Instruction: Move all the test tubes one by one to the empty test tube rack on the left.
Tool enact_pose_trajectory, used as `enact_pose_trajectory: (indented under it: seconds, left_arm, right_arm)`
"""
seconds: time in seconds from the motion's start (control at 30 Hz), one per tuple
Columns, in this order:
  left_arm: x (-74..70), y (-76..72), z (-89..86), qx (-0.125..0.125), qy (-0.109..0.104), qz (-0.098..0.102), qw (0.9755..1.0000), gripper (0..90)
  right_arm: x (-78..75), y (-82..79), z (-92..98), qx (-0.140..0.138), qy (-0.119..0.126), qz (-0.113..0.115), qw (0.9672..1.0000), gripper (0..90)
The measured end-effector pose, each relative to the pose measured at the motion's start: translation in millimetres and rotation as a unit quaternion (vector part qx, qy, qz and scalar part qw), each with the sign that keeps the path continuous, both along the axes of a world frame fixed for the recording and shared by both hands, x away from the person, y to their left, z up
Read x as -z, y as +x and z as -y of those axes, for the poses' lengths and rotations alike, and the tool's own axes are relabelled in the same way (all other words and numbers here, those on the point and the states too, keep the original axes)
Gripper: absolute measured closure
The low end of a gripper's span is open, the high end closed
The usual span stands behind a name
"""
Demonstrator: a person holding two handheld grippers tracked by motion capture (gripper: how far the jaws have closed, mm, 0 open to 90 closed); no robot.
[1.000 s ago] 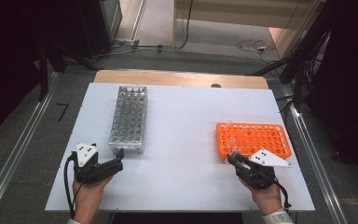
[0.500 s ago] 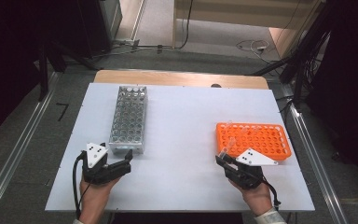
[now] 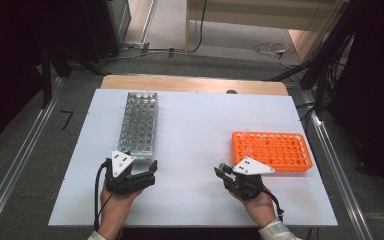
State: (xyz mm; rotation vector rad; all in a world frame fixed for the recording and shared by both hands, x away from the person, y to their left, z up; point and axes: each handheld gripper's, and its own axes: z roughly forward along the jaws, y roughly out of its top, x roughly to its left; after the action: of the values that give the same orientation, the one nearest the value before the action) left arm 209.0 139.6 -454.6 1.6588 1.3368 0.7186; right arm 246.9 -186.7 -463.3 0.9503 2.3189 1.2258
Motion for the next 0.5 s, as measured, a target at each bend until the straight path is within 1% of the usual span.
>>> enact_pose_trajectory:
  seconds: [0.03, 0.2, 0.27, 0.37, 0.5]
  left_arm:
    - [-0.1, 0.8, 3.0, 0.004, 0.000, 0.000, 1.0000, 12.0]
    - [-1.0, 6.1, 17.1, 0.024, 0.005, 0.001, 0.9997, 12.3]
    - [-1.7, 9.1, 21.9, 0.031, 0.008, 0.001, 0.9995, 12.4]
    - [-2.3, 12.5, 27.8, 0.039, 0.005, 0.002, 0.9992, 13.5]
    - [-2.1, 16.9, 36.4, 0.056, 0.012, -0.001, 0.9983, 14.4]
  right_arm:
    - [0.0, 0.0, 0.0, 0.000, 0.000, 0.000, 1.0000, 73.0]
    - [0.5, 6.4, -14.6, -0.011, -0.001, 0.000, 0.9999, 73.0]
    - [0.8, 7.9, -16.6, -0.012, -0.001, -0.001, 0.9999, 73.0]
    - [2.0, 11.4, -23.1, -0.018, -0.004, -0.002, 0.9998, 73.0]
    - [4.2, 13.9, -31.8, -0.028, -0.010, -0.003, 0.9996, 73.0]
